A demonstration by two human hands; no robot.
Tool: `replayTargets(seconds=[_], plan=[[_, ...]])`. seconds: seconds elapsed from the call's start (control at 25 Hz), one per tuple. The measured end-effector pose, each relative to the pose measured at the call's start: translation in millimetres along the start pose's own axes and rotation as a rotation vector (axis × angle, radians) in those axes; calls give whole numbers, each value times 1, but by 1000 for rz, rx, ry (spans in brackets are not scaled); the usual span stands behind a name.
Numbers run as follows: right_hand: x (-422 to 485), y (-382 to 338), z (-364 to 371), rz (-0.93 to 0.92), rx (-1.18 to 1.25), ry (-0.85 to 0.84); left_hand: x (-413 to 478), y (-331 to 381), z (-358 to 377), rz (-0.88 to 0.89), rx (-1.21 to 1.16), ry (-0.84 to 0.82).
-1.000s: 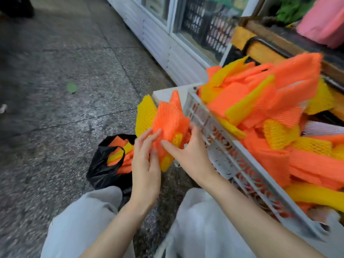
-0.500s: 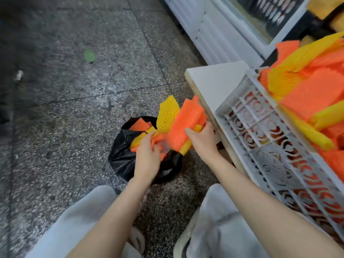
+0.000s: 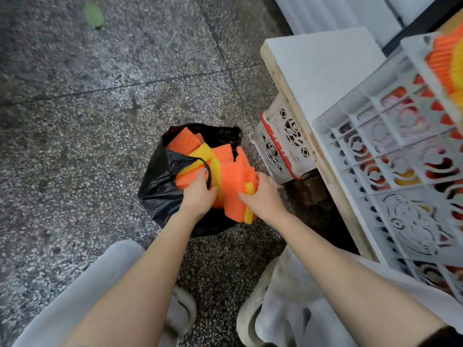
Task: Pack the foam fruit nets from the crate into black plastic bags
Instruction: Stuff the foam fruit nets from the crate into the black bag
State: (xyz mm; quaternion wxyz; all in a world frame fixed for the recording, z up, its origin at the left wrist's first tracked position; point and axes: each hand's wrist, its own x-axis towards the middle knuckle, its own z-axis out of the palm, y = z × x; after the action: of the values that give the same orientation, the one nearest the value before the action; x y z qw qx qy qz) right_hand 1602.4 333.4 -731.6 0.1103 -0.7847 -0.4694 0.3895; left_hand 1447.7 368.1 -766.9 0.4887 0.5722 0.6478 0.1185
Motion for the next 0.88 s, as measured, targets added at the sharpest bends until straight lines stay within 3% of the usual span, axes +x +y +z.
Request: replayTargets(seconds=[0.16, 0.32, 0.48, 0.6, 0.68, 0.76, 0.88], plan=[[-10, 19, 4, -54, -161, -82, -24, 39, 1, 74, 24, 248], [-27, 36, -12, -17, -163, -84, -53, 86, 10, 331, -72, 161], [-46, 38, -54, -22, -111, 24, -85, 116, 14, 462, -307, 147], [-60, 37, -82, -90, -103, 173, -96, 107, 2, 348, -504, 142], [-67, 38, -86, -151, -69, 201, -100, 93, -11, 240, -501, 194], [-70, 36, -78, -231, -75, 119, -103, 77, -26, 106, -414, 216], [-68, 30, -48, -448, -340, -161, -105, 55, -40, -149, -600, 137]])
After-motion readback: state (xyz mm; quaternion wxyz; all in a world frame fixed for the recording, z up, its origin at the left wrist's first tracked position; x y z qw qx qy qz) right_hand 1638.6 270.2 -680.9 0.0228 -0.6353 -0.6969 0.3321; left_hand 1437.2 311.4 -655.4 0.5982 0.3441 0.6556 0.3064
